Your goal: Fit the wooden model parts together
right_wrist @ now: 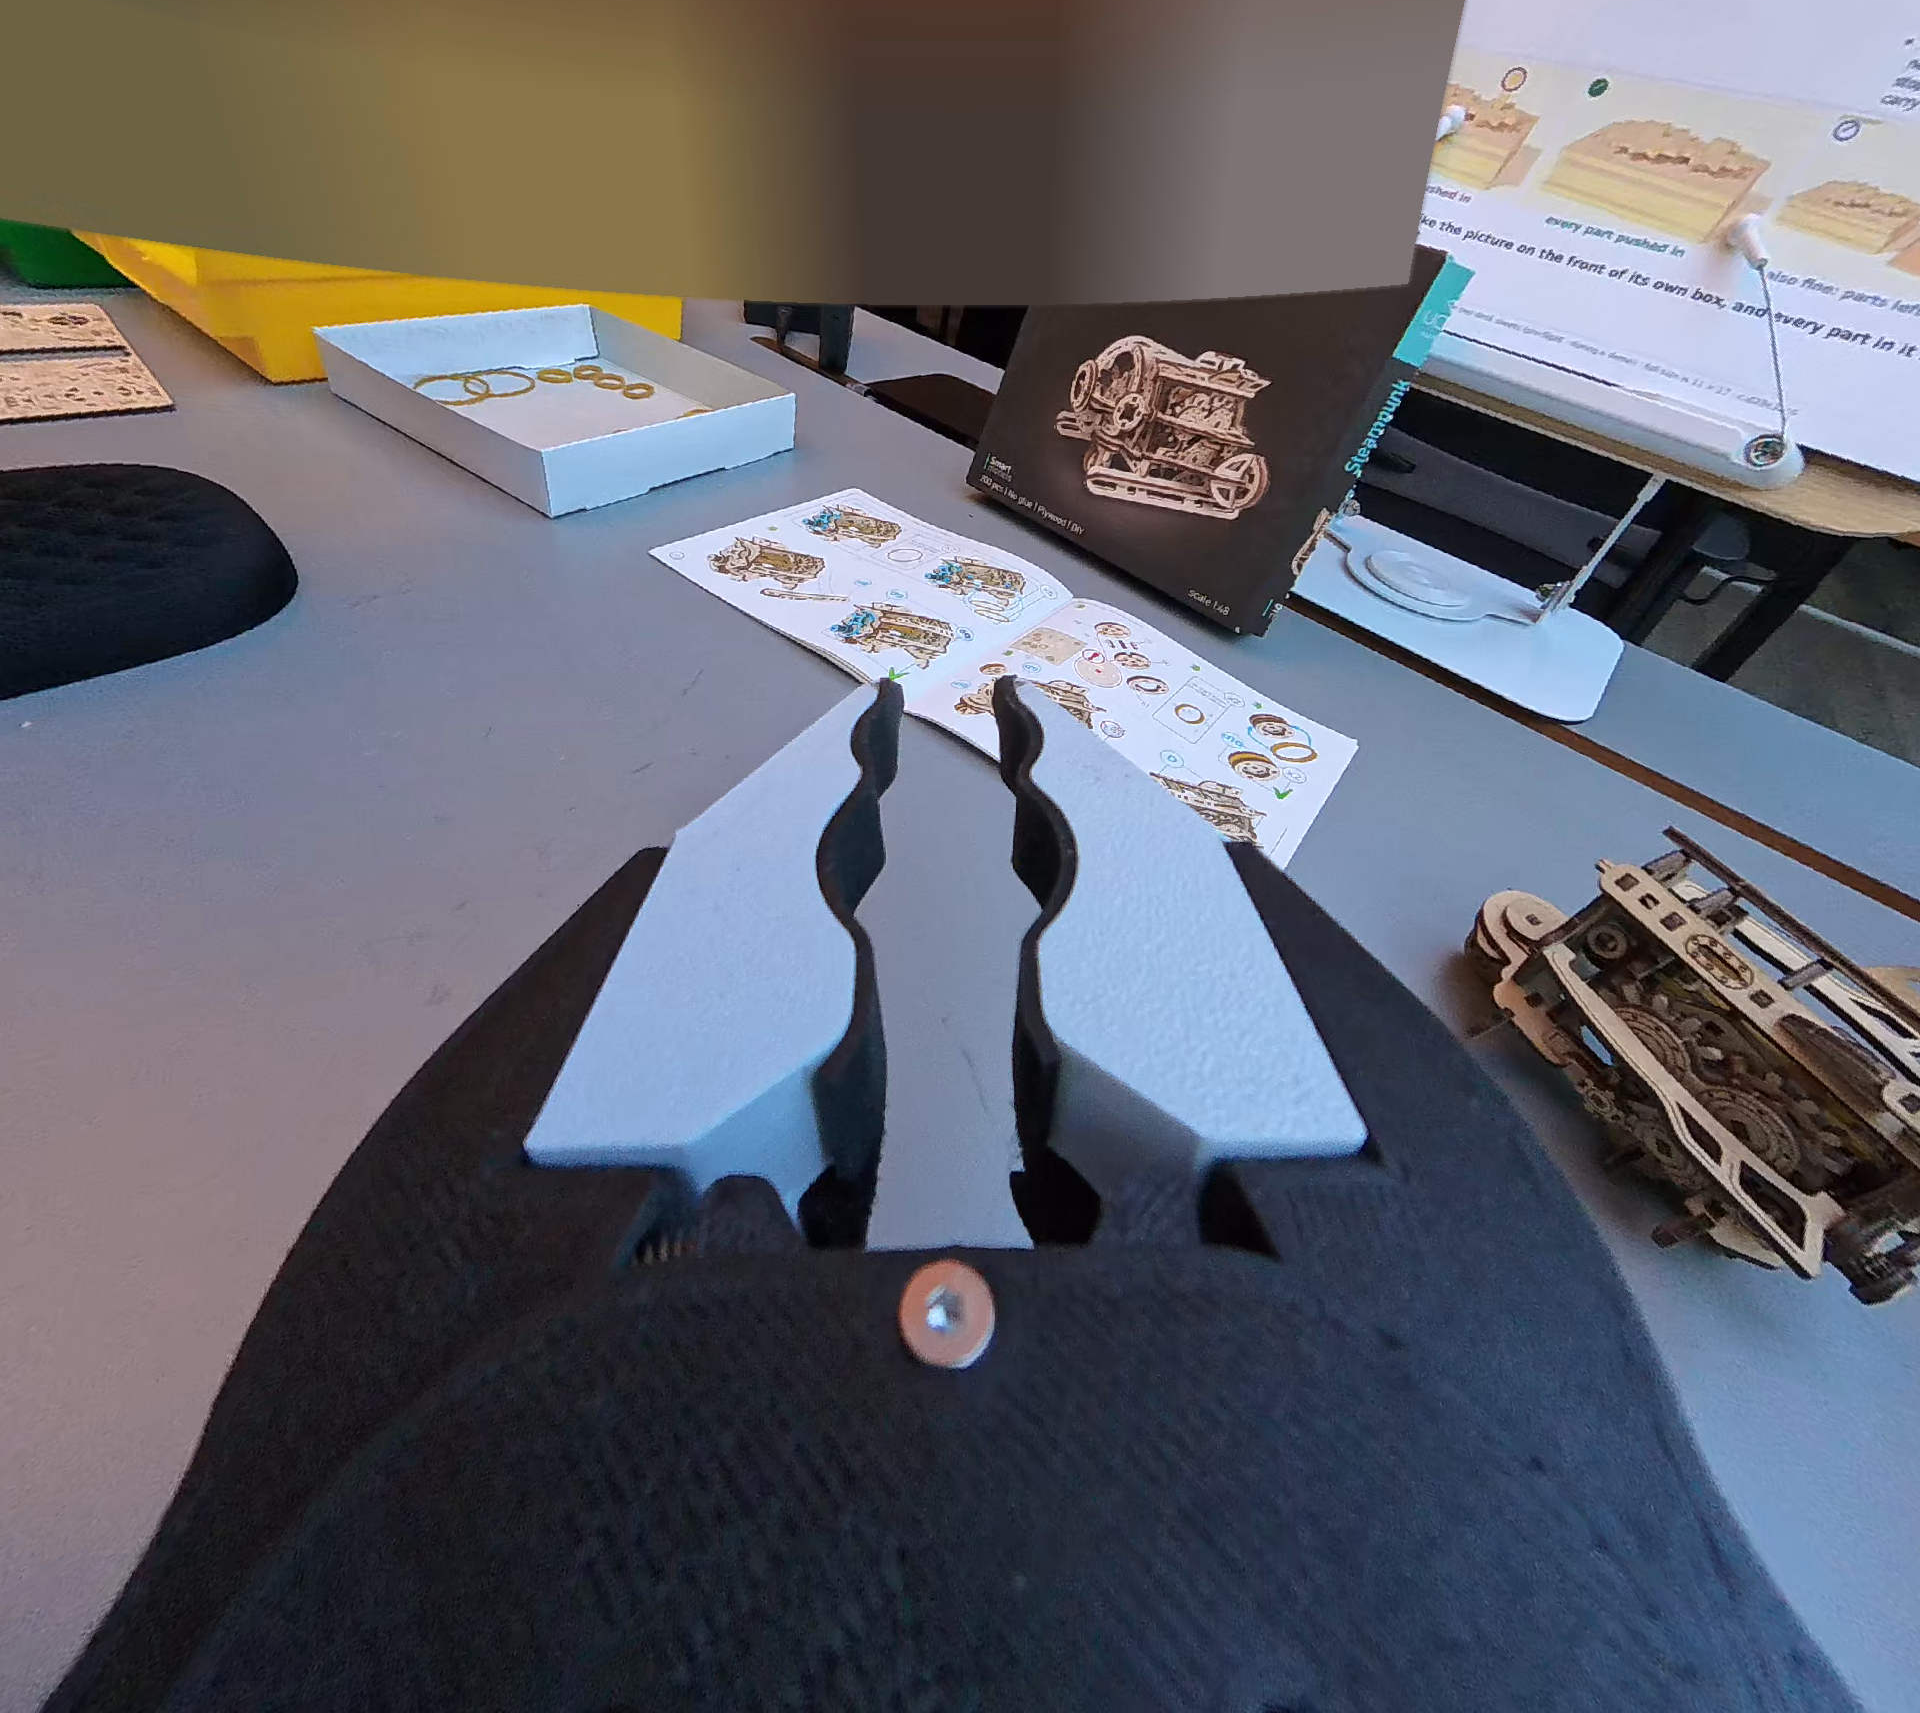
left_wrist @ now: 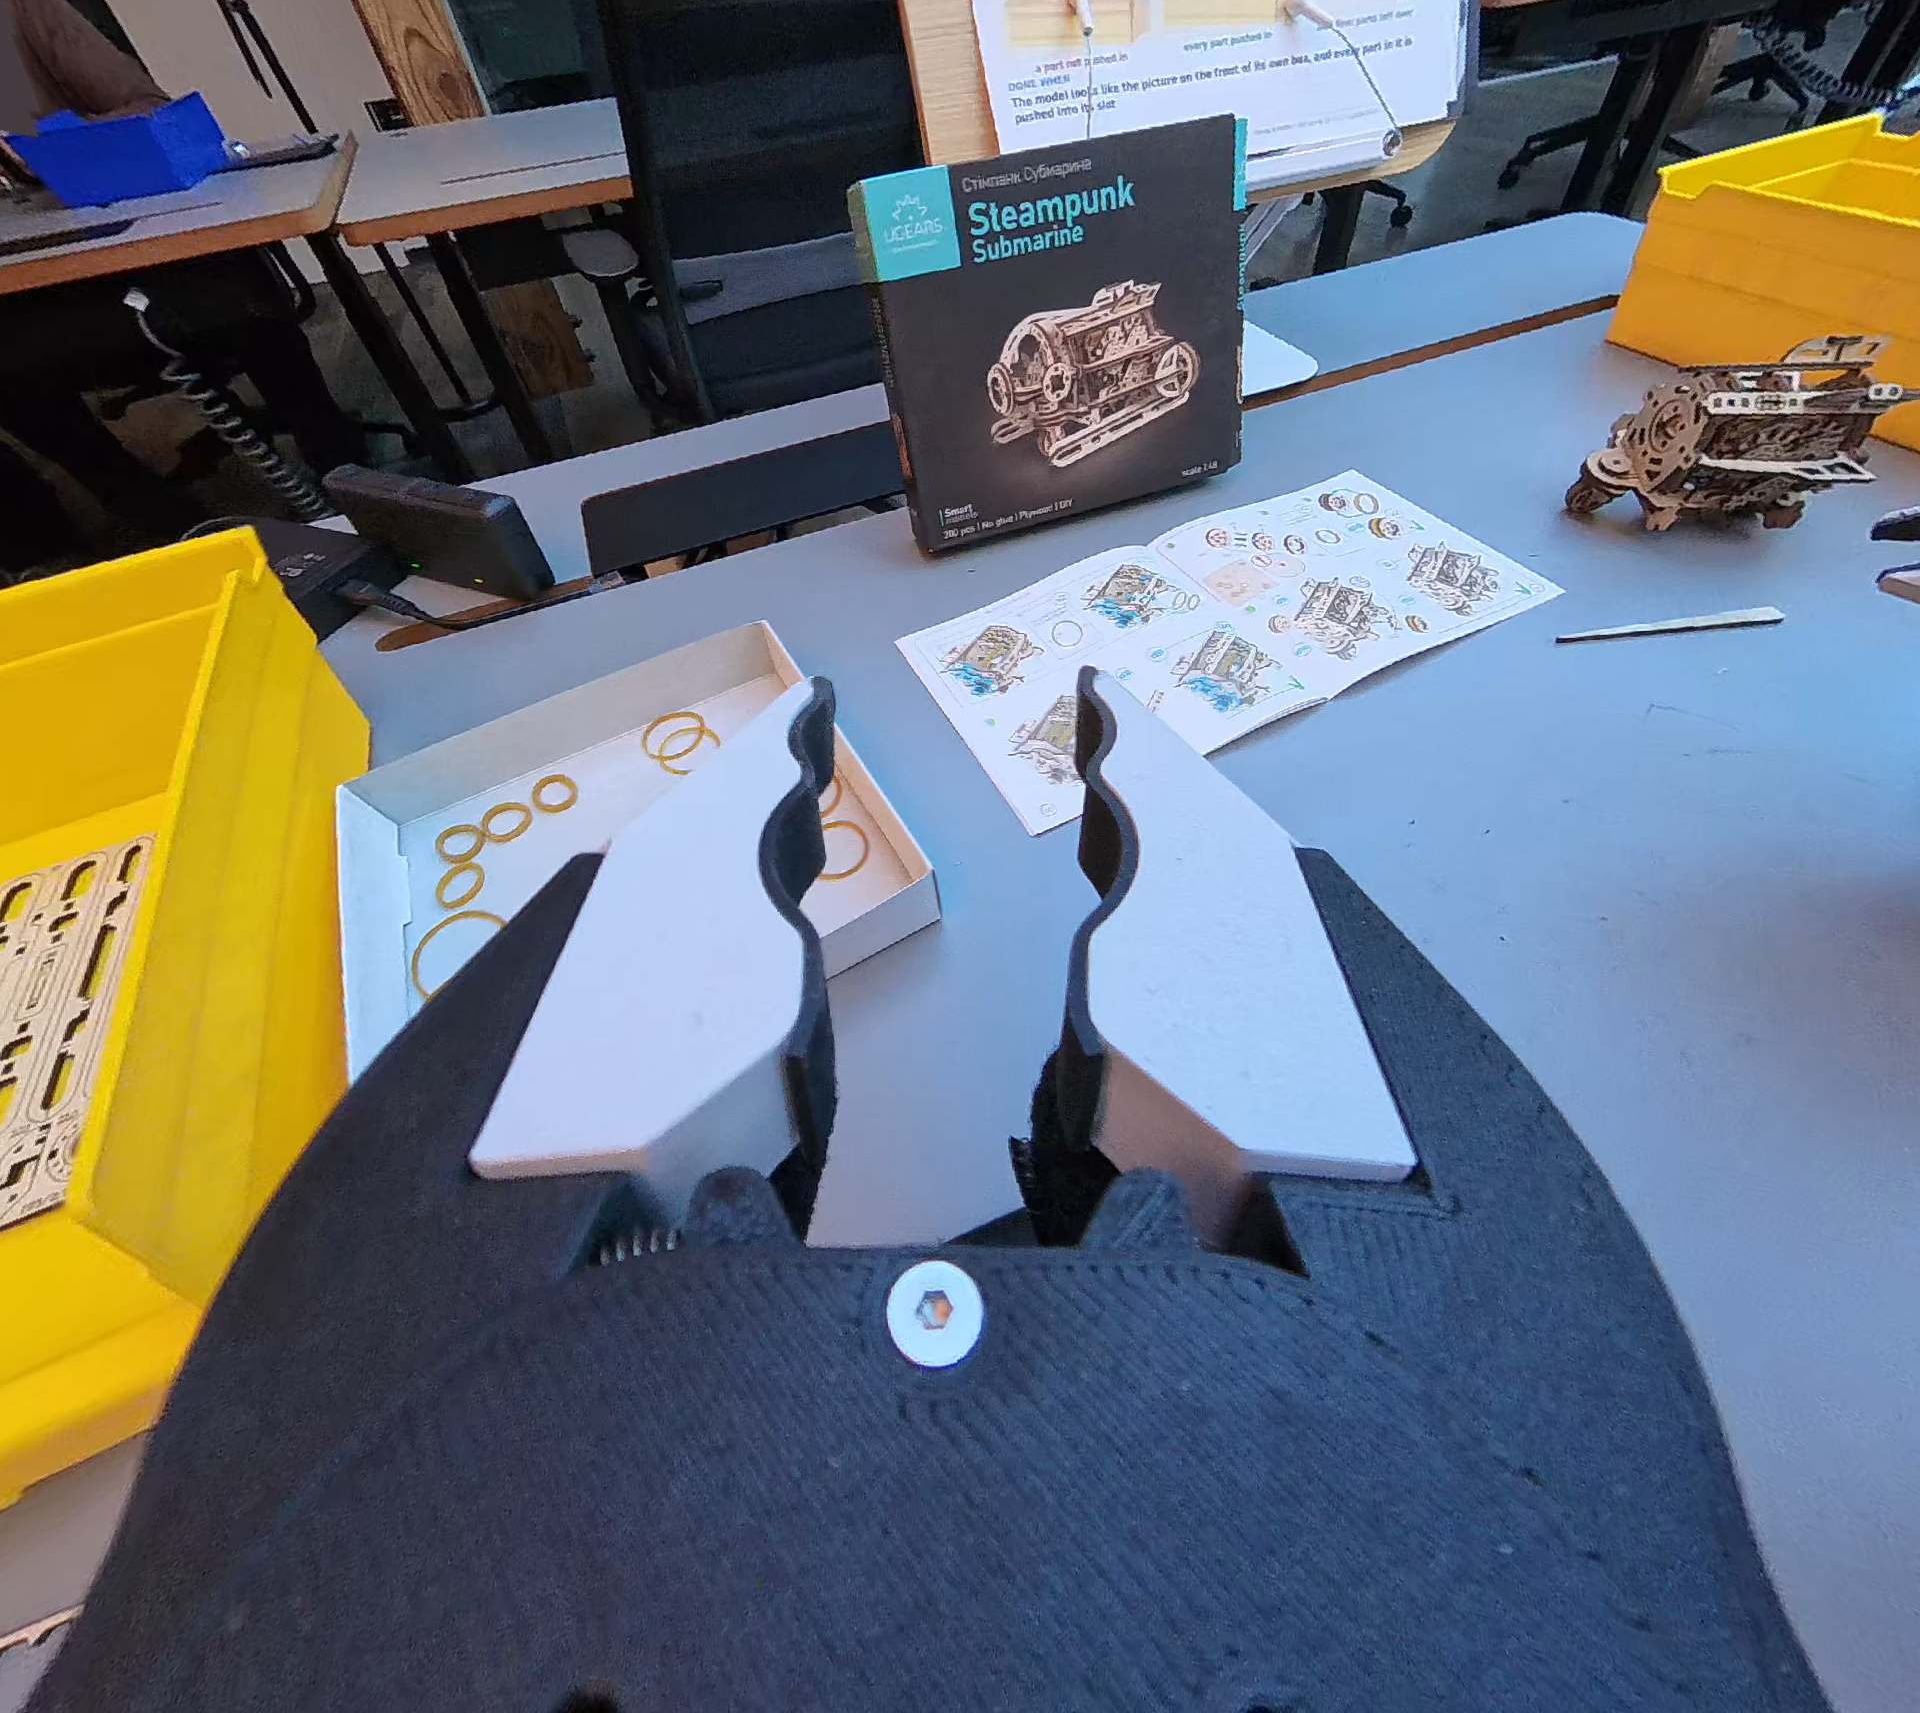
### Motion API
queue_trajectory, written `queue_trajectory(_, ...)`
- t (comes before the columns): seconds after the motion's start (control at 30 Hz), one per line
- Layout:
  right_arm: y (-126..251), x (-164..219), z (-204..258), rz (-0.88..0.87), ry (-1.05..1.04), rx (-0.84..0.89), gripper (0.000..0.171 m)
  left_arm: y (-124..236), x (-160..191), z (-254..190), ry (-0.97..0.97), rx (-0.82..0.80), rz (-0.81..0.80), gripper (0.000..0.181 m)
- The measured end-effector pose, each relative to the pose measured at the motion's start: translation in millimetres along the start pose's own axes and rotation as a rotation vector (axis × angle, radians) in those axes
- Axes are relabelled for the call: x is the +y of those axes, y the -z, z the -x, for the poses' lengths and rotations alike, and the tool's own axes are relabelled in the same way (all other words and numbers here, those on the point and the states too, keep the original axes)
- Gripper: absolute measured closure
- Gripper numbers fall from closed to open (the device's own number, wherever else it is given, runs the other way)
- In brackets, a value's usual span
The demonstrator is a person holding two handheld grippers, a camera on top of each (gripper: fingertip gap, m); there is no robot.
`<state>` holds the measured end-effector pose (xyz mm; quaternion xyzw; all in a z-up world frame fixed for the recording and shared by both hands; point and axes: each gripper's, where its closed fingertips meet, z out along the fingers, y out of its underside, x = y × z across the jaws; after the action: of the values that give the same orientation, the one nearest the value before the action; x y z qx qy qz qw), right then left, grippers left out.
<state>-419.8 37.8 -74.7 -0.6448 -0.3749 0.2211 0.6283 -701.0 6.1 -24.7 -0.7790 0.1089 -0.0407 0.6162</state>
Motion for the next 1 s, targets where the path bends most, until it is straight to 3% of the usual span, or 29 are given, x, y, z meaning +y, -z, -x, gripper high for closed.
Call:
queue_trajectory(0.43, -25, -10, 22, 0.073, 0.111, -0.028, 0.143, 61, 0, 51, 0.008, -0.115, -0.045, 0.132)
queue_trajectory(0.6, -41, -18, 38, 0.092, 0.115, -0.070, 0.144, 98, -5, 92, -0.075, -0.243, -0.015, 0.129)
queue_trajectory(0.7, -55, -16, 52, 0.139, 0.101, -0.115, 0.155, 110, -6, 113, -0.123, -0.258, 0.042, 0.127)
queue_trajectory(0.9, -80, -3, 30, 0.322, 0.263, 0.081, 0.155, 113, -9, 127, -0.192, -0.179, 0.150, 0.126)
queue_trajectory(1.0, -87, 0, 28, 0.347, 0.244, 0.098, 0.154, 112, -15, 118, -0.230, -0.150, 0.156, 0.126)
